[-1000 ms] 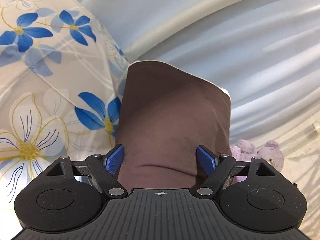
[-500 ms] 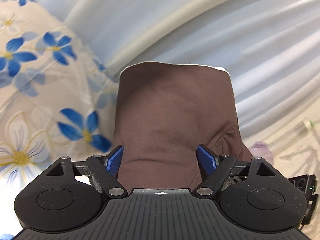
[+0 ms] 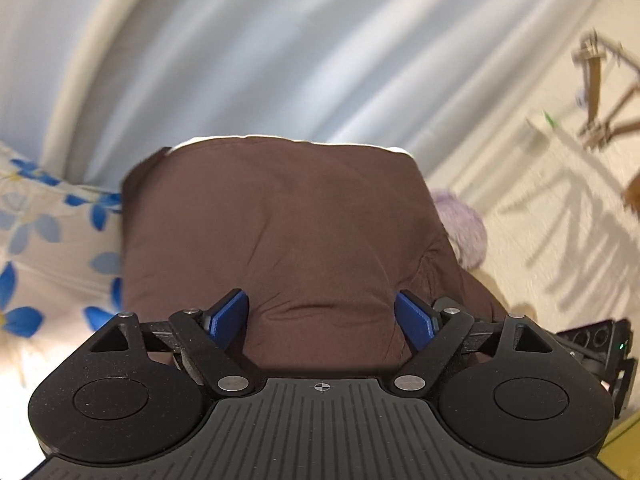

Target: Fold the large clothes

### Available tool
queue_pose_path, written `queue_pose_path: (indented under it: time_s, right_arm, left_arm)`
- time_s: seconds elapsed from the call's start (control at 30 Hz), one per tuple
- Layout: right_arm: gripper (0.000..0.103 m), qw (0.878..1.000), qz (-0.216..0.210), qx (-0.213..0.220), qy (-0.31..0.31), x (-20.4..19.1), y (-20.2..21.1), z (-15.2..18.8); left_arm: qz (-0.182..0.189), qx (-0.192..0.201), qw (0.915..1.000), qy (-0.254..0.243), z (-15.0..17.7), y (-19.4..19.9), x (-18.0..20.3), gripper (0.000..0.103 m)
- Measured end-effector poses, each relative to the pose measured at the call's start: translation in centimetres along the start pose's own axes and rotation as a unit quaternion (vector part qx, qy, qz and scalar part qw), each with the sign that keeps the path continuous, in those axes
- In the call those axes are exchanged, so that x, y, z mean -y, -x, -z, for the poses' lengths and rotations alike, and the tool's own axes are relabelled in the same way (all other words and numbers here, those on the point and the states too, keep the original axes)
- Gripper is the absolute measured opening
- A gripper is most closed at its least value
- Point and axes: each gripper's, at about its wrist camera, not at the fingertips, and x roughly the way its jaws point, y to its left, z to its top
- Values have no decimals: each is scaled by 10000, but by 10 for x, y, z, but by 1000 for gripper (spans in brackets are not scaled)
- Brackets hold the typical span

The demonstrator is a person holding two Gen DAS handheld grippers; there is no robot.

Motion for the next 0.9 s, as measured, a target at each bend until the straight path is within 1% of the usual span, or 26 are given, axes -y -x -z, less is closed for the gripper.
queue_pose_path:
  time_s: [0.1,0.17,0.2,0.27,0.3,0.33,0.37,0.4,0.43,0.47,0.5,0.53,0.57,0.6,0.63,0.67,0.7,0.73,0.8,0.83,0.9]
  right_arm:
    - [14,9986,461,139,233,18,23,-1]
    - [14,9944,902,173,522,31,33,1]
    - [15,9920,1101,160,591,39,36,3]
    - [21,9868,1483,-15,649,61,37,7]
    - [29,9820,1785,-142,593,72,35,9]
    - [36,9745,2166,-276,514,81,36,12]
    - [40,9648,2577,-299,434,87,38,16]
    - [46,9569,2874,-219,349,89,43,19]
    - [46,9461,3222,-34,329,89,59,18]
    - [46,9345,3533,194,398,78,70,17]
    - [46,9285,3670,367,439,68,74,14]
    - [46,9306,3602,514,399,60,73,6]
    - [46,9402,3341,608,277,53,70,1]
    - [43,9536,2945,618,120,49,63,-3]
    - [37,9632,2635,540,-6,44,45,-5]
    - [33,9677,2488,415,-54,46,25,-7]
    - [29,9672,2517,352,-20,46,8,-10]
    - [29,9640,2646,276,29,52,-10,-12]
    - [24,9570,2895,160,80,67,-29,-10]
    - [24,9512,3079,134,159,72,-35,-6]
    - [24,9391,3402,83,474,79,-44,6]
  left_arm:
    - [101,-261,9989,-383,14,-33,19,90]
    - [96,-388,9970,-669,26,-58,26,92]
    - [76,-458,9962,-737,33,-69,27,93]
    - [41,-618,9951,-766,45,-89,23,94]
    - [-28,-649,9943,-845,50,-97,22,94]
    - [-109,-630,9931,-985,57,-103,23,94]
    - [-169,-596,9915,-1144,62,-107,26,96]
    - [-218,-561,9898,-1295,67,-108,30,98]
    - [-248,-550,9883,-1404,71,-109,32,98]
    - [-249,-532,9881,-1423,73,-108,32,98]
    - [-212,-499,9892,-1364,73,-104,29,98]
    - [-143,-460,9906,-1278,71,-101,27,98]
    - [-86,-417,9922,-1173,70,-98,24,98]
    - [-46,-371,9937,-1057,67,-96,22,98]
    - [10,-317,9949,-961,66,-92,19,98]
    - [15,-263,9955,-908,64,-87,17,98]
    - [-32,-216,9958,-890,61,-80,16,98]
    - [-81,-158,9960,-874,58,-73,13,98]
    - [-284,79,9972,-682,48,-65,7,98]
    - [-432,207,9970,-607,41,-64,3,98]
    - [-1000,382,9921,-660,29,-72,3,98]
